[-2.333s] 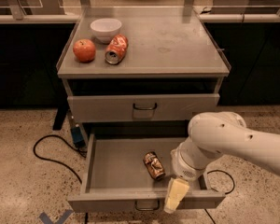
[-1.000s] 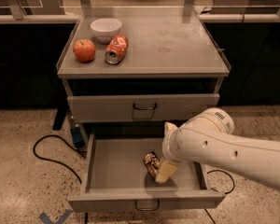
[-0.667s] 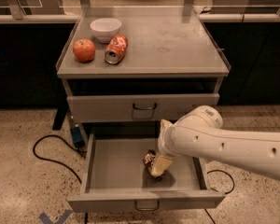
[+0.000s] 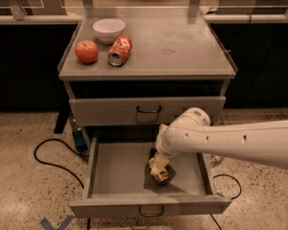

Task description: Pick orange can from middle drawer and place on counter

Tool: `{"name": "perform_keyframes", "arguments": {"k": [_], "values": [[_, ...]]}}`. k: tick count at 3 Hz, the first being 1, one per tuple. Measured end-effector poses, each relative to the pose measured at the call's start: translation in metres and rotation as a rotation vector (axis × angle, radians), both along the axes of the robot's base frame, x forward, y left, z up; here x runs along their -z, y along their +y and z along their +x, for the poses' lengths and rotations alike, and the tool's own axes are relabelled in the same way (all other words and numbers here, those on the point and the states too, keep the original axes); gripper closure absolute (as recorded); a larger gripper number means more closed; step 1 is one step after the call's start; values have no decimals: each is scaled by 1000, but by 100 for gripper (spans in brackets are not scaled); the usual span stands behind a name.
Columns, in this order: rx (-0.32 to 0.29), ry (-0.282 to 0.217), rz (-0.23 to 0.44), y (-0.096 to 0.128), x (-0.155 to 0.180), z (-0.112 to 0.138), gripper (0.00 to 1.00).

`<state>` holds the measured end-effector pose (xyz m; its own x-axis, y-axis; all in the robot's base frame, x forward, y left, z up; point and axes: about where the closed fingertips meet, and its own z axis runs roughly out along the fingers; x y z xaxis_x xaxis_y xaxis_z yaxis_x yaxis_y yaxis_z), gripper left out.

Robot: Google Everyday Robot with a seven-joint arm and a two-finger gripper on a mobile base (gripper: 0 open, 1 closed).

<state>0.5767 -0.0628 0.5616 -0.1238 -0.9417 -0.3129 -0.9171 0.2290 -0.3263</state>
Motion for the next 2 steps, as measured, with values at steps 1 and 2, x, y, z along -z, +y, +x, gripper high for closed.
{"name": "perform_keyframes", "arguments": {"k": [1,2], "values": [[-2,67,-5,6,42,-8,0],[26,144,23,12,97,-8,0]]}}
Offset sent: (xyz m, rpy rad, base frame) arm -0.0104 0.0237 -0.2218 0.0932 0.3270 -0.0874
